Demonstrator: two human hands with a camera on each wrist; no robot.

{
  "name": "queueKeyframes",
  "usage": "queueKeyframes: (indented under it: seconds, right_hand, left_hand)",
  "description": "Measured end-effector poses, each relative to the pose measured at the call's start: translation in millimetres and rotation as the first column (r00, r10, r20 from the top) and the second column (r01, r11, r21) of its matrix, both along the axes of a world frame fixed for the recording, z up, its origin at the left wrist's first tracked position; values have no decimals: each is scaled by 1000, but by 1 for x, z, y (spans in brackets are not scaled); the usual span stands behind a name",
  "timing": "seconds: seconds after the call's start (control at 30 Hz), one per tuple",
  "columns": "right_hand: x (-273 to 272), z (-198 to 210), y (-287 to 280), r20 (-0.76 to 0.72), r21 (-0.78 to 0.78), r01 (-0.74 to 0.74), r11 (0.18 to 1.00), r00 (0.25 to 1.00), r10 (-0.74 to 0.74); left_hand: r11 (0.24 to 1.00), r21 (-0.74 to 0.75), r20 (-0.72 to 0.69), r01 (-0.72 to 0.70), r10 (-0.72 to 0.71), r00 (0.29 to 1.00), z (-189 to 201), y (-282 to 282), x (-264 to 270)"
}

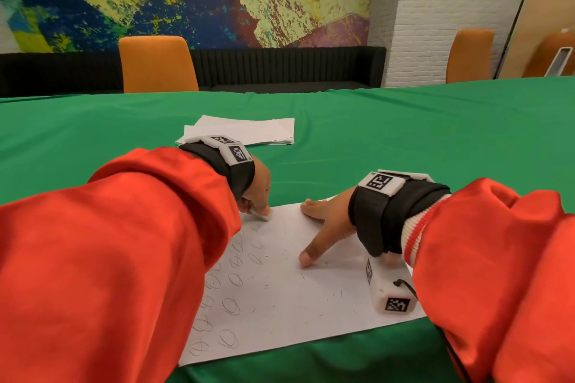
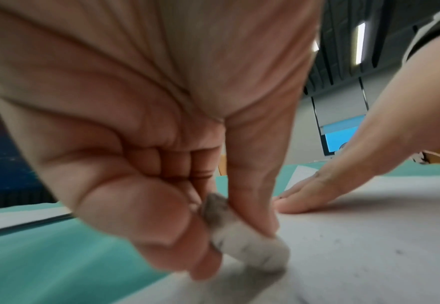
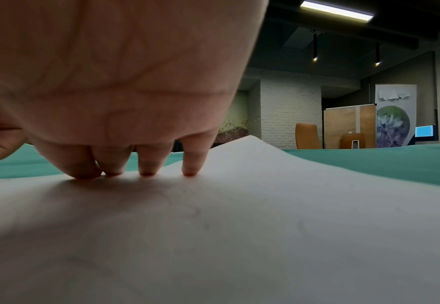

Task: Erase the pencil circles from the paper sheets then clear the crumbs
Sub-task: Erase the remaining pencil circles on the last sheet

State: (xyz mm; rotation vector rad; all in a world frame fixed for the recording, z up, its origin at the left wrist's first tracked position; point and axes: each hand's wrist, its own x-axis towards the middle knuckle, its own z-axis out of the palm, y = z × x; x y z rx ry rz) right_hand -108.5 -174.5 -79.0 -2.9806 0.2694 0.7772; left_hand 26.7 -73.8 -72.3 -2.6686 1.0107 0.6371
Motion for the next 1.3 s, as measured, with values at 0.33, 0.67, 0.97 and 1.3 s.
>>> queueKeyframes:
  seconds: [0.33, 0.67, 0.97, 1.3]
  right_hand:
    - [2, -1, -2, 4, 15, -1, 1000, 1000, 1]
    - [-1, 0, -1, 6, 25, 7, 1000, 1000, -7]
    - [-2, 1, 0, 14, 28, 10, 1000, 1000, -11]
    - [-3, 3, 0, 24, 19, -9, 1000, 1000, 9]
  left_hand:
    - [1000, -12, 26, 4, -4, 1000, 8, 8, 2]
    - [993, 117, 187, 28, -50, 981, 8, 14, 6]
    - [1000, 3, 44, -14, 14, 999, 0, 6, -1]
    - [996, -91, -75, -23, 16, 997, 6, 16, -6]
